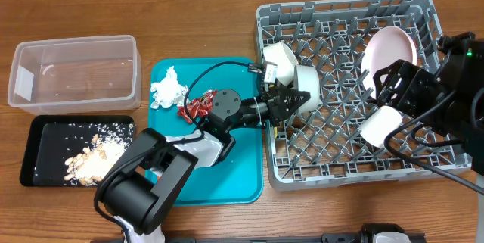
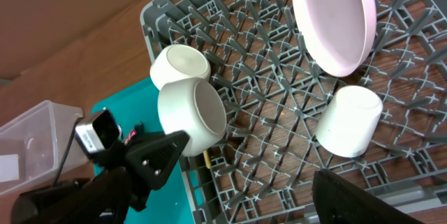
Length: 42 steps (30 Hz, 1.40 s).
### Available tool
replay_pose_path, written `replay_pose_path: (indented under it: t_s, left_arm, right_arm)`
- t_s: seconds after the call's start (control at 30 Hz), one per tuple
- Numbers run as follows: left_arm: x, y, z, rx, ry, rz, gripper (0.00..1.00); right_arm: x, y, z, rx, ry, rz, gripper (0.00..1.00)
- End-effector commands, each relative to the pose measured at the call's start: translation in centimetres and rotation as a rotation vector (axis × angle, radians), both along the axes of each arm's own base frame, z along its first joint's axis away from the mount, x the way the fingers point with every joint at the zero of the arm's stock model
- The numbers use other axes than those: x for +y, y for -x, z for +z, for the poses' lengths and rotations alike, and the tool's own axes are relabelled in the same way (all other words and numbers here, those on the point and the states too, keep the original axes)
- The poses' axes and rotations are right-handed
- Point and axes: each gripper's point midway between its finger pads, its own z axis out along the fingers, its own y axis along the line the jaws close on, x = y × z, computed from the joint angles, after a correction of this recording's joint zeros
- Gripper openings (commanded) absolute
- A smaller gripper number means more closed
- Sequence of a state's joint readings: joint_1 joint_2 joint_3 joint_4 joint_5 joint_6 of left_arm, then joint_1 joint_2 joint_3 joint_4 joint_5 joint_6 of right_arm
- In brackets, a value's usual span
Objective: Sort waste into correct bins and load items into the dishwasher rack
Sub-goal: 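Carry the emptied bowl to the rack beside the first bowl, then lower the bowl into the rack and open the left gripper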
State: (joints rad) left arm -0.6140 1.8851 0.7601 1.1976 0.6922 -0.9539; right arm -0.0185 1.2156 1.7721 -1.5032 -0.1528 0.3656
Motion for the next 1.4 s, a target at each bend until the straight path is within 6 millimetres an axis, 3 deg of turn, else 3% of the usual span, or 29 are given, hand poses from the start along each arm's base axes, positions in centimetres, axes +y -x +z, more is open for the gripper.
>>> replay_pose_path:
  t_s: [0.0, 0.4, 0.67, 0.9, 1.1, 1.37]
  left_arm:
    - [0.0, -0.4, 0.3, 0.026, 0.023, 0.015, 0.04]
    - [-0.4, 0.0, -1.7, 0.124, -0.031, -0.002, 0.04]
    - [-0.8, 0.7, -1.1, 0.173, 0.002, -0.035, 0.04]
    - [-1.1, 1.1, 0.7, 0.11, 0.058, -0.039, 0.04]
    - [-1.2, 1.5, 0.6, 0.115, 0.052, -0.062, 0.04]
    - [-1.2, 1.5, -2.0, 0.196, -0.024, -0.058, 0.04]
  right_arm:
    - [-0.1, 0.0, 0.2, -0.011, 0.004, -0.004, 0.86]
    - [-0.1, 0.1, 0.2, -0.007, 0.004, -0.004, 0.86]
    - [-0.1, 0.1, 0.2, -0.006, 0.004, -0.004, 0.86]
    - [-0.1, 0.1, 0.2, -0.007, 0.004, -0.004, 0.86]
    - [-0.2, 0.1, 0.1, -0.006, 0.004, -0.004, 0.86]
    - [-0.3, 0.2, 0.0, 0.001, 0.012, -0.011, 0.87]
